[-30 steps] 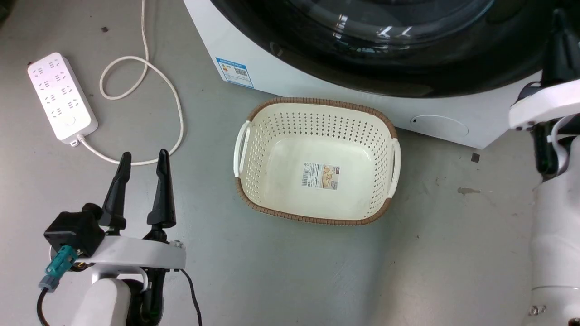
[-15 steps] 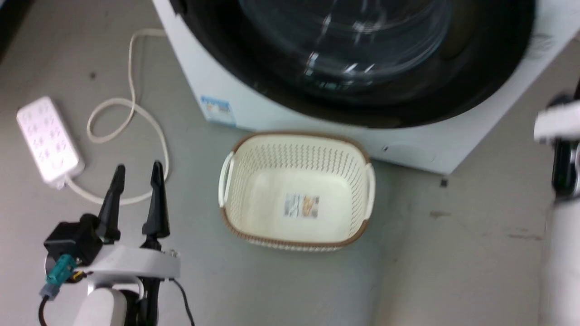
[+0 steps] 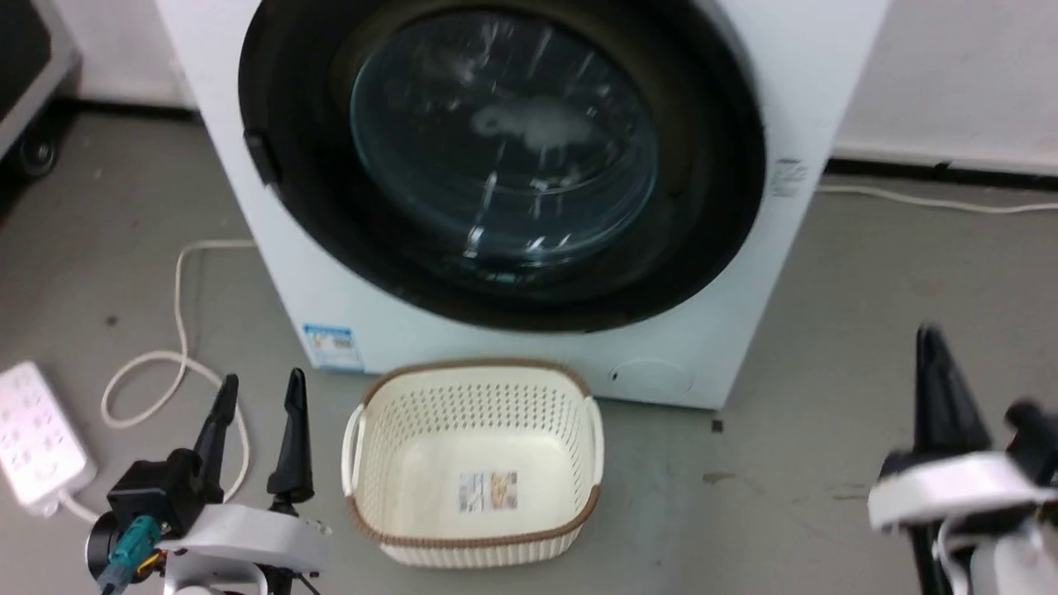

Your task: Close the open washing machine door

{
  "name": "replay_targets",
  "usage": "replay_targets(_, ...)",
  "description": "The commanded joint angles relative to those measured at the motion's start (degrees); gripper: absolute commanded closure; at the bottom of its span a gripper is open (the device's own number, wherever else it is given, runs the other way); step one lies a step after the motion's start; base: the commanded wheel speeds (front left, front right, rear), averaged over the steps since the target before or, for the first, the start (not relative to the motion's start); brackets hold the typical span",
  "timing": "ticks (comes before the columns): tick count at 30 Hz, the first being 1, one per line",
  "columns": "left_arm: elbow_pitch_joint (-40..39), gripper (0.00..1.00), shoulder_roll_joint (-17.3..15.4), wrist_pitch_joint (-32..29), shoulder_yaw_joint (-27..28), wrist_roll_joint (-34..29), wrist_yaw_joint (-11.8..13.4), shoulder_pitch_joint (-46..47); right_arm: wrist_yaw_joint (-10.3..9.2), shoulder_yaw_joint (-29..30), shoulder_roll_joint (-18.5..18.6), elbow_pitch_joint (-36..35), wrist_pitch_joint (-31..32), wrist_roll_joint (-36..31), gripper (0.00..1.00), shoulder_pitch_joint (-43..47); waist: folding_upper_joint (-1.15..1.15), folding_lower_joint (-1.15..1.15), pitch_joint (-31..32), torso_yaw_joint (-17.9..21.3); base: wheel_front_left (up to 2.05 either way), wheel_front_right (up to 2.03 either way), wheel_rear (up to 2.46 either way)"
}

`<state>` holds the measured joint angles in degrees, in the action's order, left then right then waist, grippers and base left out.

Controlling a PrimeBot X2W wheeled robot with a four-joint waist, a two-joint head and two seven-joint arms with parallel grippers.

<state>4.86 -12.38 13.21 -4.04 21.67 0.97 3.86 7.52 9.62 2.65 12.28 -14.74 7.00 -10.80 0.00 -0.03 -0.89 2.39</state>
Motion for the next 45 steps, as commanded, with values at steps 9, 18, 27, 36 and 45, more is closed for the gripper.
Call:
replay_targets(9, -0.56, 0.0, -0.87, -1.25, -1.2, -0.64, 0.47, -1.86, -0.03, -3.98, 0.22, -3.35, 1.88, -0.4, 1.0, 10.21, 0.0, 0.03, 2.95, 1.66, 0.0, 0.0, 0.0)
replay_targets(18, 0.17, 0.0, -2.07, -4.0, -3.03, -1.2, -0.1, -1.8, -0.03, -4.63, 0.22, -5.18, 3.36, 0.32, 0.0, 12.46, 0.0, 0.03, 3.11, 1.27, 0.0, 0.0, 0.0)
replay_targets(27, 0.19, 0.0, -2.08, -5.28, -3.32, -0.71, 0.55, -1.21, -0.03, -4.9, 0.22, -5.52, 3.55, 1.07, 0.0, 12.41, 0.0, 0.03, 2.95, 1.19, 0.0, 0.0, 0.0)
replay_targets(36, -0.27, 0.0, -2.19, -5.74, -3.61, -0.01, 0.63, -1.2, -0.03, -5.21, 0.22, -5.06, 3.49, 1.27, 0.0, 12.11, 0.0, 0.03, 2.7, 1.35, 0.0, 0.0, 0.0)
replay_targets(45, -0.05, 1.0, -1.9, -5.91, -3.76, -0.26, 0.58, -1.55, 0.01, -5.2, 0.0, -5.1, 3.6, 1.02, 1.0, 11.71, 0.0, 0.03, 2.42, 1.28, 0.0, 0.0, 0.0)
